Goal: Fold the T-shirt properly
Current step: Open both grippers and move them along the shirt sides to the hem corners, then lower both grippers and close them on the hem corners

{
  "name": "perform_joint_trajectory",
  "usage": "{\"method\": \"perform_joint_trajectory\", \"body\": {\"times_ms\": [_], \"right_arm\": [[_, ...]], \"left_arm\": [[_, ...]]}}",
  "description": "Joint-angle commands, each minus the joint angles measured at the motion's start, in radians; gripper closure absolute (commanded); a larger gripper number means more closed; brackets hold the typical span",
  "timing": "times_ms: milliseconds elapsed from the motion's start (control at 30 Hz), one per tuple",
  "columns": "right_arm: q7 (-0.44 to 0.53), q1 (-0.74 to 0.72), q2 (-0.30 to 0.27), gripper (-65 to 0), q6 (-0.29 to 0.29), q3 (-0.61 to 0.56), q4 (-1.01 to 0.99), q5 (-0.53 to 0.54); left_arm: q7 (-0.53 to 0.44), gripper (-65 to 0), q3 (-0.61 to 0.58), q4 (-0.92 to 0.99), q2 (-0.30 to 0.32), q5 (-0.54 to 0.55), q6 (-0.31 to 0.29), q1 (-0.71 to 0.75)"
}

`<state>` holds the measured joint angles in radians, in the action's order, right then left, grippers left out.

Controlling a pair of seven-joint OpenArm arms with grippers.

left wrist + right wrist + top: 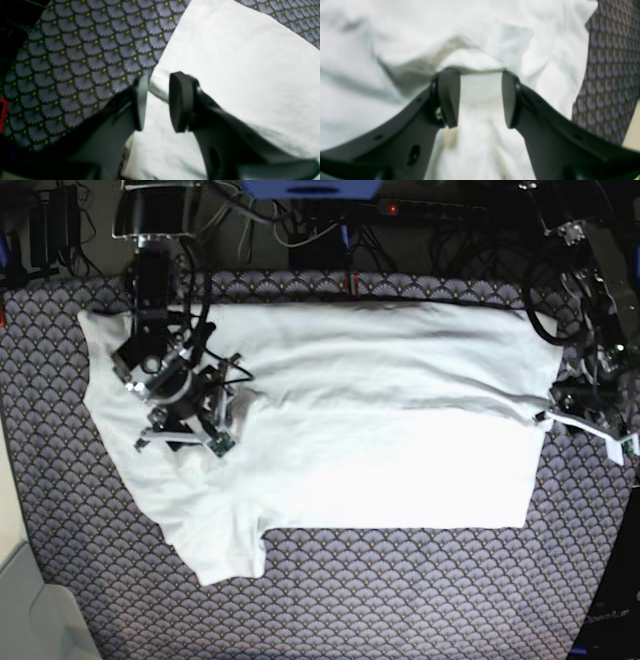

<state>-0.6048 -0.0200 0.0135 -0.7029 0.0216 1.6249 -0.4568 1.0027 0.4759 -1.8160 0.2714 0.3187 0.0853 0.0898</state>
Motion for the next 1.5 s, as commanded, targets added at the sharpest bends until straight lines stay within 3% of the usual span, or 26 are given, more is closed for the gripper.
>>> {"method": "perform_joint_trajectory", "body": {"times_ms": [0,133,300,567,767,1033,1267,1467], "right_arm": [[0.01,-0.021,0.001,-28.2,0.005,-0.021,-0.018,0.006],[0.01,-0.094,-0.001,-28.2,0.005,-0.087,-0.127,0.006],[0.009,-0.142,-0.007,-28.2,0.005,-0.144,-0.05,0.005],[0.001,-0.243,-0.12,-28.6,0.005,-0.134,-0.007,0.005],[0.009,-0.383,-0.18,-28.8,0.005,-0.071,-0.255,0.008],[0.081,-0.625,-0.212,-28.8,0.005,0.065,-0.636,0.01],[0.148,-0.708,-0.248,-28.8,0.005,0.079,-0.846,0.01],[0.219,-0.679,-0.272,-28.8,0.005,0.131,-0.885,0.01]], "left_arm": [[-0.017,-18.2,0.005,-0.02,0.015,0.0,0.004,0.001],[-0.017,-18.2,0.005,-0.02,0.015,0.0,0.004,0.008],[-0.017,-18.3,0.005,-0.074,0.029,0.0,0.004,0.028],[-0.017,-20.1,0.005,-0.07,0.03,0.001,0.003,-0.035],[-0.026,-35.8,-0.003,0.048,0.024,0.0,0.003,-0.193],[-0.035,-36.0,-0.119,0.421,0.07,0.0,0.008,-0.482],[-0.278,-36.5,-0.279,0.675,0.073,-0.065,0.011,-0.583],[-0.345,-36.6,-0.32,0.818,0.055,-0.129,0.006,-0.611]]}}
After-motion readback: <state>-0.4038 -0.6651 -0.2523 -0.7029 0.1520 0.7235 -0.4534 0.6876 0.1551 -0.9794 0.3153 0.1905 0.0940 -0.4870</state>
